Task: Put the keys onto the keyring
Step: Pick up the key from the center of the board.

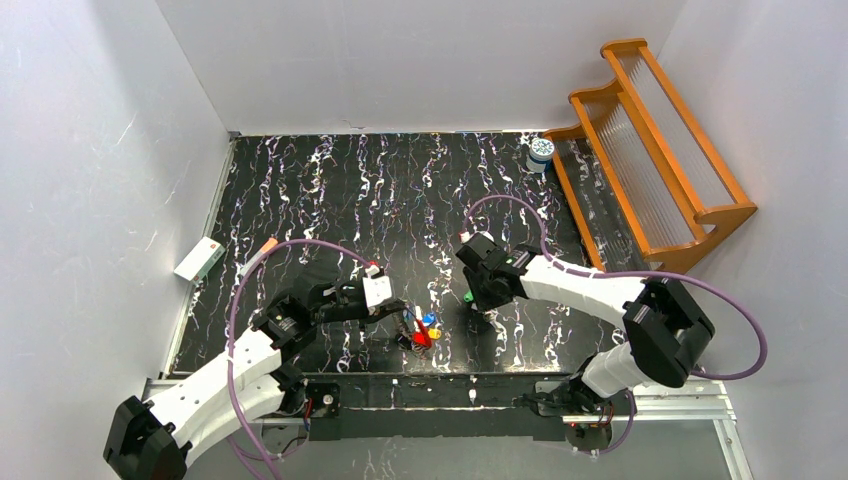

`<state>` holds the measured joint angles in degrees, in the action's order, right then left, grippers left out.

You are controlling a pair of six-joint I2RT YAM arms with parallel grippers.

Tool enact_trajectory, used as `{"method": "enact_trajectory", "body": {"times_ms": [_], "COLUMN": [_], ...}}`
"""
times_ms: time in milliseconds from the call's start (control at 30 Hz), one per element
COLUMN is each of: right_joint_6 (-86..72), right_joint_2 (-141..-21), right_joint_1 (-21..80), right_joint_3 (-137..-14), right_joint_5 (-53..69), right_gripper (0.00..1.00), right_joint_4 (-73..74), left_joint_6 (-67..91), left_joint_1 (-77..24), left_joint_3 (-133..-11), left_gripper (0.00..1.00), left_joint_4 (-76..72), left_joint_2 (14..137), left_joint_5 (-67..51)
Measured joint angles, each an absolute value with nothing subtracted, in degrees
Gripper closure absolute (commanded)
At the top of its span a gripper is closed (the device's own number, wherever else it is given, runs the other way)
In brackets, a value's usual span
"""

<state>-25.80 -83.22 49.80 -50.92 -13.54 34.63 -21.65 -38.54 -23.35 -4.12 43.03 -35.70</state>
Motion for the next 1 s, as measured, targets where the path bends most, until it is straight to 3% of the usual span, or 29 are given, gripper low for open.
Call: {"method": "enact_trajectory", "body": {"times_ms": [500,1000], "right_joint_6": [-26.87,-26.65], "right_joint_2": [-83.83,-85.62], "right_joint_1": [50.37,50.37], "right_joint_3": [-50.72,-50.33], "right_joint_5": [-13.52,-13.82], "right_gripper": [0.69,0.84], "right_joint_4": [34.26,33.61], "left_joint_6": [-21.91,-21.98], "left_joint_1": [-38.54,-38.54], "left_joint_3": [-23.35,-23.35], "left_gripper": [1.0,1.0], "left_joint_4": [-3.9,-3.86], "left_joint_2": [42.83,42.83], "left_joint_5": [-35.77,-35.79]}}
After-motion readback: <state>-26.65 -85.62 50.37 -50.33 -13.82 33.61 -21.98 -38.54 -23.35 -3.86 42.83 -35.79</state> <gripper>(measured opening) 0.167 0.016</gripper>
